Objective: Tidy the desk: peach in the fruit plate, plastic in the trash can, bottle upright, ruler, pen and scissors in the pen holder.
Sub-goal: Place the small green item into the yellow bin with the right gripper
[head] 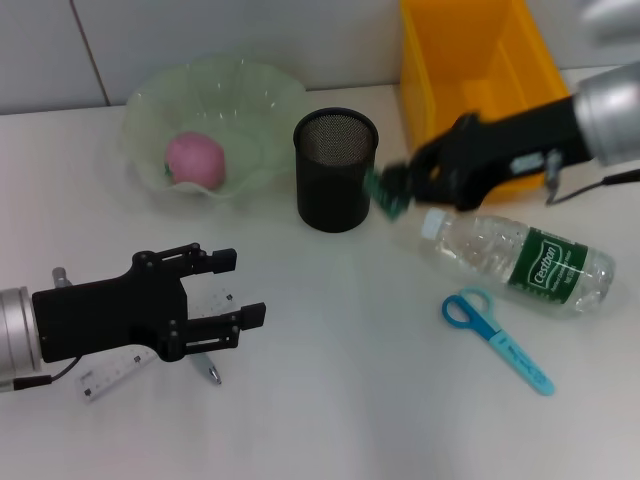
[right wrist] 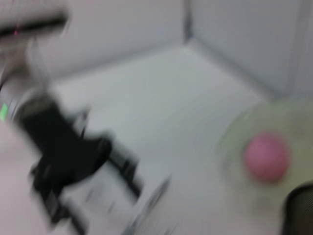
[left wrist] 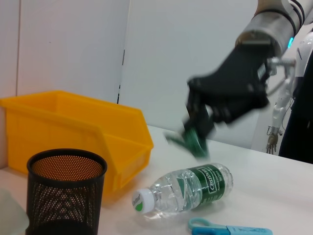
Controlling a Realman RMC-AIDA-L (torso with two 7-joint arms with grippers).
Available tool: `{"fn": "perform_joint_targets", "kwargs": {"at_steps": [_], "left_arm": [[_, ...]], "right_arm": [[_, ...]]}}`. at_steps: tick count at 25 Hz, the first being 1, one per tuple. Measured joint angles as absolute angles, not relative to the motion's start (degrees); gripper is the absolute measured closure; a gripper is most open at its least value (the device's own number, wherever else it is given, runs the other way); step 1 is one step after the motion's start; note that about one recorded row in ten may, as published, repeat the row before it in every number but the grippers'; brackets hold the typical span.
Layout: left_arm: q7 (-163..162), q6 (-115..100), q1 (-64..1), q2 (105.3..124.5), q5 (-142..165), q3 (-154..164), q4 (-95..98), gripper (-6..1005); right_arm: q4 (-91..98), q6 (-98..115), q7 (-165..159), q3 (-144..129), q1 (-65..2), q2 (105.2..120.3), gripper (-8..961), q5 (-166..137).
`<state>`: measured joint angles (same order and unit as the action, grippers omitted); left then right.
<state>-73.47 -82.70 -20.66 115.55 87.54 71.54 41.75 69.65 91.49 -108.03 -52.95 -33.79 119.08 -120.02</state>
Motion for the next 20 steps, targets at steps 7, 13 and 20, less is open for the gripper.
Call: {"fn": "perform_joint_targets", "kwargs": {"at_steps": [7, 13, 20], "left_arm": [[-73.1, -82.73, -20.68, 115.64, 87.54, 71.54, 41.75, 243], [-72.86, -82.8, -20.92, 115.74, 87.54, 71.54, 41.75, 243], [-72.86, -82.79, -20.92, 115.68, 87.54, 71.54, 41.75, 244]], "right_arm": [[60.5, 78.75, -97.14, -42.97, -30.15, 119.08, 826, -106.21], [52.87, 63.14, -89.31, -41.91, -29.2, 119.08, 817, -96.42], [48.39, 49.22, -88.66, -47.61, -31.86, 118.98, 807, -99.18]]}}
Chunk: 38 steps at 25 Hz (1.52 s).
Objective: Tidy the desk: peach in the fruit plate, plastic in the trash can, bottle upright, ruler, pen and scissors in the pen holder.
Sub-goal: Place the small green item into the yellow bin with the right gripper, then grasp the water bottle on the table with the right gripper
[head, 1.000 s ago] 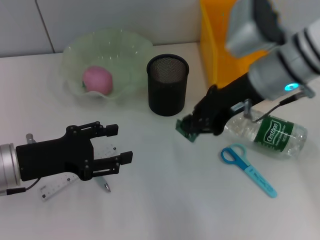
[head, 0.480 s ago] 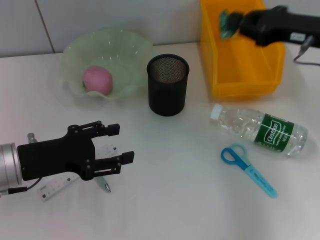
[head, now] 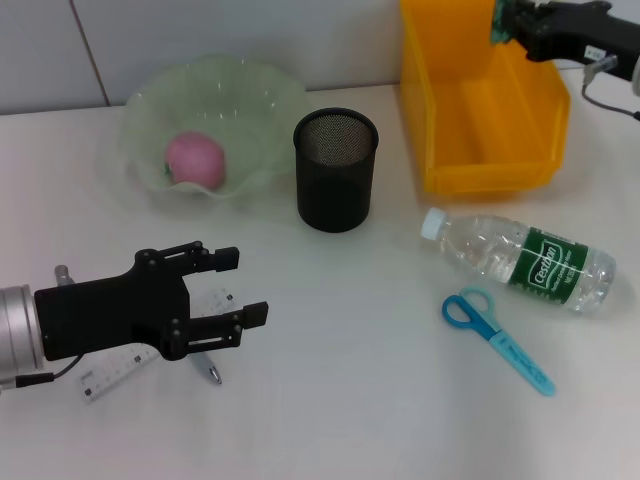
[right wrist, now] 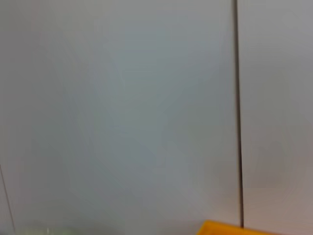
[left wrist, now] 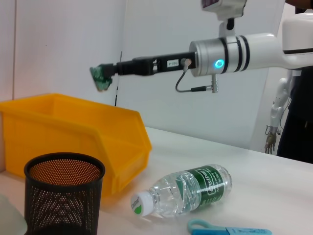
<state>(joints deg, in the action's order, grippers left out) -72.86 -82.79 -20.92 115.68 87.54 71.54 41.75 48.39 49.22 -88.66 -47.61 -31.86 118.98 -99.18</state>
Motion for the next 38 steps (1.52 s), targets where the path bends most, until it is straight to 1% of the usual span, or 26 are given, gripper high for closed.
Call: {"fn": "perform_joint_targets", "kwargs": {"at_steps": [8, 14, 24, 30, 35, 38], "left_arm": [[-72.89, -82.79, -21.0, 115.65, 87.54, 71.54, 41.75, 245], [-72.91, -82.79, -21.03, 115.57, 87.54, 71.54, 41.75, 246], [-72.87, -82.79, -21.09, 115.57, 87.54, 71.54, 41.75, 247], [-72.86, -82.79, -20.99, 115.5, 87.54, 71.54, 41.75, 248], [-72.86, -82.81, -20.78, 115.41, 87.54, 71.54, 41.74, 248], [-72.87, -83.01, -20.72, 115.4, 87.54, 71.54, 41.74, 249]], "right_arm": [[45.18, 46.53, -89.86, -48.52, -34.32, 118.59, 795, -102.36], [44.99, 46.62, -90.62, -48.52, -34.58, 118.48, 627, -102.42], [45.82, 47.62, -92.15, -48.05, -34.26, 118.67, 396, -102.12], [48.33, 59.08, -100.01, -47.54, -34.12, 117.82, 180, -101.89], [54.07, 72.69, -105.15, -47.59, -33.87, 117.71, 180, -102.04], [56.05, 76.03, -106.0, -47.82, -33.59, 117.69, 181, -102.34]]}}
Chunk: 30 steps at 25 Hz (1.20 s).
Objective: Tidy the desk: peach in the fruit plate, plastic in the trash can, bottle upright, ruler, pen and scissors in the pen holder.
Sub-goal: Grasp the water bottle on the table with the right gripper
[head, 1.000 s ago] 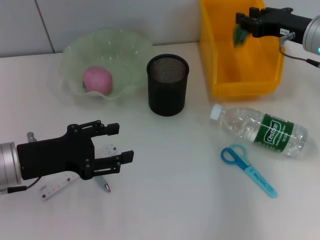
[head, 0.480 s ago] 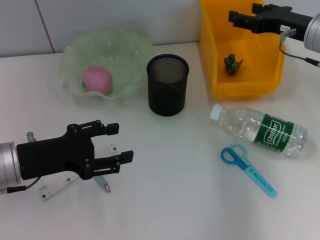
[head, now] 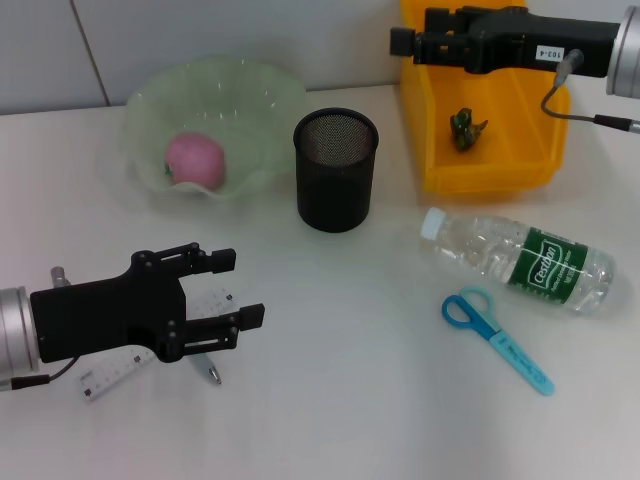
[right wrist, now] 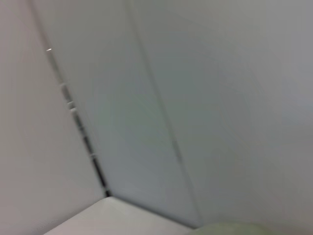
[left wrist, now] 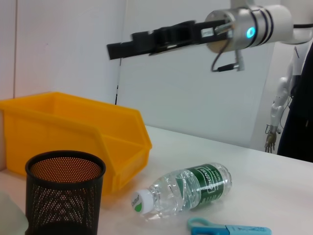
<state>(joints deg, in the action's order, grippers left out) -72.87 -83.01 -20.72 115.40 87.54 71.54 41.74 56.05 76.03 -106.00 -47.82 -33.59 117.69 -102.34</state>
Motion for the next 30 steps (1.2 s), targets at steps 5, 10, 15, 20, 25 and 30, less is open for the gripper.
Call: {"fn": "perform_joint_targets", "kwargs": {"at_steps": [5, 10, 15, 20, 25, 30], "left_arm": [[-72.86, -83.04, -20.65, 115.4, 87.54, 71.54, 41.74, 249], [-72.86, -83.06, -20.52, 115.4, 87.54, 71.54, 41.75, 250], [-72.86, -83.06, -20.47, 115.34, 87.54, 71.54, 41.75, 251], [-72.89, -83.05, -20.47, 115.31, 87.54, 71.54, 41.75, 251], [-72.91, -83.05, -20.48, 115.37, 87.54, 71.54, 41.74, 252], [-73.05, -83.05, -20.52, 115.47, 87.54, 71.5, 41.74, 253]], "right_arm": [[62.52, 82.46, -107.88, -48.18, -32.62, 117.7, 181, -107.02], [68.34, 88.4, -114.19, -48.32, -34.69, 117.24, 181, -121.09], [70.94, 91.4, -119.23, -47.83, -37.48, 115.77, 181, -128.43], [72.52, 97.54, -120.35, -47.73, -40.3, 114.13, 182, -133.37], [72.19, 102.71, -120.75, -48.29, -43.82, 113.69, 182, -141.05], [70.03, 105.94, -120.79, -48.69, -46.9, 113.54, 182, -147.6]]}}
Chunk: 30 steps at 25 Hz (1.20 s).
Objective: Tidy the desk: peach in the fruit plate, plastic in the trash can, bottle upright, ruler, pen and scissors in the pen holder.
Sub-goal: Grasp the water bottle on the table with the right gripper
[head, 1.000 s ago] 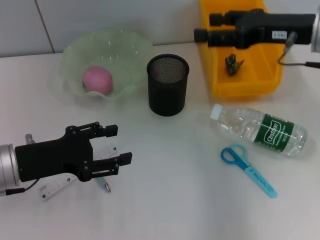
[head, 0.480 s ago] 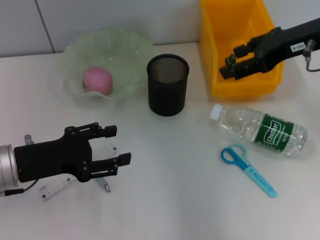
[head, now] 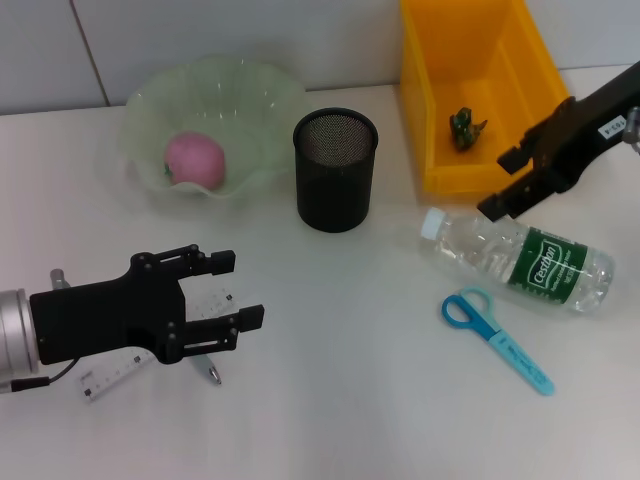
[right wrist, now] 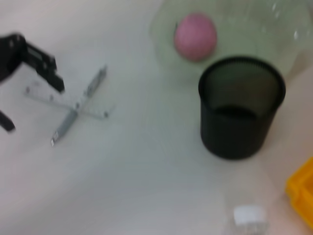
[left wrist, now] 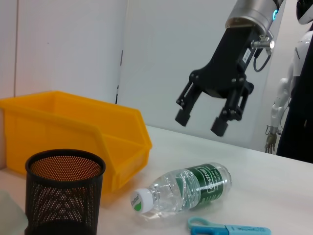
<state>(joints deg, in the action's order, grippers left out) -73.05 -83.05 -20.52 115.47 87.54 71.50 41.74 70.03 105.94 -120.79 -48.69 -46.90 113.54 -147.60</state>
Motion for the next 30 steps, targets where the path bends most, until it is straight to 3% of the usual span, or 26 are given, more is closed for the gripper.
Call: {"fn": "perform_joint_targets", "kwargs": {"at_steps": [12, 30], "left_arm": [[-73.38, -83.0, -20.81, 115.75, 87.54, 71.45, 41.75, 254], [-73.57, -83.28, -20.65, 115.82, 87.51, 70.75, 41.75, 256]], "right_arm": [[64.28, 105.49, -121.53, -52.28, -50.92, 113.77, 183, -161.25], [59.99, 100.74, -121.56, -56.04, -50.26, 114.52, 184, -167.2]]}}
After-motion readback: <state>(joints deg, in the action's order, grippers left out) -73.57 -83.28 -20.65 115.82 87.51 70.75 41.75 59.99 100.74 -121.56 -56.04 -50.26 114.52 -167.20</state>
